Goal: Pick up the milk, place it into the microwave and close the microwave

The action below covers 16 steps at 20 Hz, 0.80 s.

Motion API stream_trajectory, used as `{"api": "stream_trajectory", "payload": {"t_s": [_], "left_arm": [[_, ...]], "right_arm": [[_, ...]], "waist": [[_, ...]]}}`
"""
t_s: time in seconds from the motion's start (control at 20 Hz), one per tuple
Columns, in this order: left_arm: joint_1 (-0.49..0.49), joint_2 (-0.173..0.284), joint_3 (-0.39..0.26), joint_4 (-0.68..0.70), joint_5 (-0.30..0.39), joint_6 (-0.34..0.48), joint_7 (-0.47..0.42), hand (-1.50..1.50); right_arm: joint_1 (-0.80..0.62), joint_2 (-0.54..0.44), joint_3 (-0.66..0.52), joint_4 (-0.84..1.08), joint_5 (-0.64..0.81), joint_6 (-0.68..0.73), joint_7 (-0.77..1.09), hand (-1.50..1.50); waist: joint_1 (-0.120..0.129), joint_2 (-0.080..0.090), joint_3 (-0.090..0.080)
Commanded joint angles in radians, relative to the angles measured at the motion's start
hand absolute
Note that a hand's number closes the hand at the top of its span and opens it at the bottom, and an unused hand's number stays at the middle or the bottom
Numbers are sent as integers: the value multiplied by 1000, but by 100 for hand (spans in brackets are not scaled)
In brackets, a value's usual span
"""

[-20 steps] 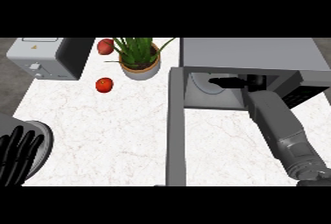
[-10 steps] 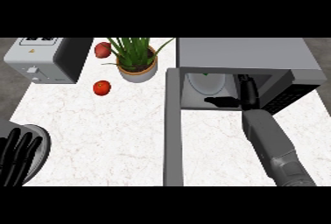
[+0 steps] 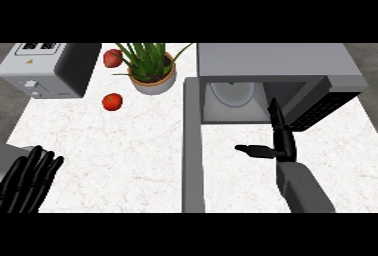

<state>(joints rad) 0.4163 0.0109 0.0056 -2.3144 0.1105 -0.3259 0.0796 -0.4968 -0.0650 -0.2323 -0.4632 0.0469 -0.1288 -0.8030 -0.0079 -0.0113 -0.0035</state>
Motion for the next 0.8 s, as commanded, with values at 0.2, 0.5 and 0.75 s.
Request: {"api": "stream_trajectory", "payload": {"t_s": [0.2,0.5,0.75], "left_arm": [[-27,42,-109,44,23,-111,27,-150],[-120,20,-143,157,-92,-101,-42,150],[-176,21,-189,254,-131,-119,-44,150]], "right_arm": [[253,40,47,-157,-43,160,-64,-150],[503,64,141,-458,-76,209,-54,-150],[674,47,152,-606,-87,264,-55,-150]], "waist": [[-5,6,3],[-7,7,2],[0,10,3]]}}
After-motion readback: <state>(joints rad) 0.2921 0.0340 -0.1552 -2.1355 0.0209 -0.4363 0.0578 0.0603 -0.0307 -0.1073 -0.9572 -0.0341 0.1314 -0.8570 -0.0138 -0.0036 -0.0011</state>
